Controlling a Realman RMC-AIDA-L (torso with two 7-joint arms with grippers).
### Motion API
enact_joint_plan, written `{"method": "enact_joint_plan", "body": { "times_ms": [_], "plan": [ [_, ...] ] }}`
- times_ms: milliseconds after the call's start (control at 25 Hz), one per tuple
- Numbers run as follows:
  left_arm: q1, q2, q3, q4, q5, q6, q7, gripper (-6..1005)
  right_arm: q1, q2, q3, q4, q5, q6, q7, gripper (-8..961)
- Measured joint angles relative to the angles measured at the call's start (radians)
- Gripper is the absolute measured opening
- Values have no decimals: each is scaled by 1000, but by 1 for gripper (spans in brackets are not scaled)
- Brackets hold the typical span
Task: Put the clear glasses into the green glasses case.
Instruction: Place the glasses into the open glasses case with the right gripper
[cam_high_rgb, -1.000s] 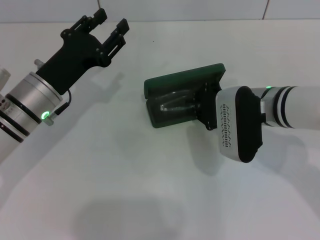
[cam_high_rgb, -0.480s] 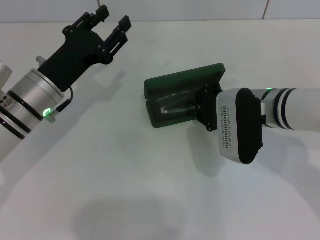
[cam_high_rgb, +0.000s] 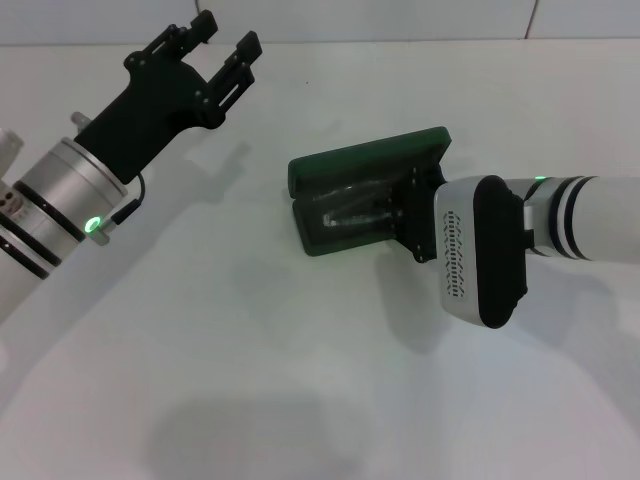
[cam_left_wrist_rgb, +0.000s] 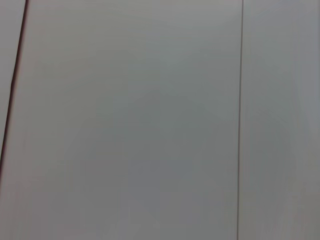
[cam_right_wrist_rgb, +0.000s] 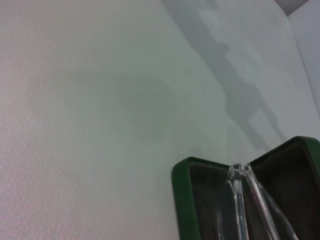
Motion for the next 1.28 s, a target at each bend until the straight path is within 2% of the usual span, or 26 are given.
{"method": "enact_joint_plan", "body": {
  "times_ms": [400, 600, 920, 1040, 1160, 1280],
  "plan": [
    [5, 0, 1, 0, 1, 1, 0, 596, -18, 0, 2, -11, 22, 35, 3, 158],
    [8, 0, 2, 0, 1, 1, 0, 596, -38, -1, 4, -42, 24, 13, 4, 348],
    [29, 1, 2, -3, 2, 2, 0, 596, -67, -4, 19, -85, 19, -32, 4, 515],
    [30, 1, 2, -2, 2, 2, 0, 596, -86, -5, 65, -114, 15, -108, 4, 578],
    [27, 2, 2, -1, 2, 2, 0, 596, -91, -6, 120, -125, 15, -184, 4, 587],
    [28, 1, 2, 0, 2, 3, 0, 596, -93, -6, 144, -127, 14, -203, 4, 595]
  ]
}}
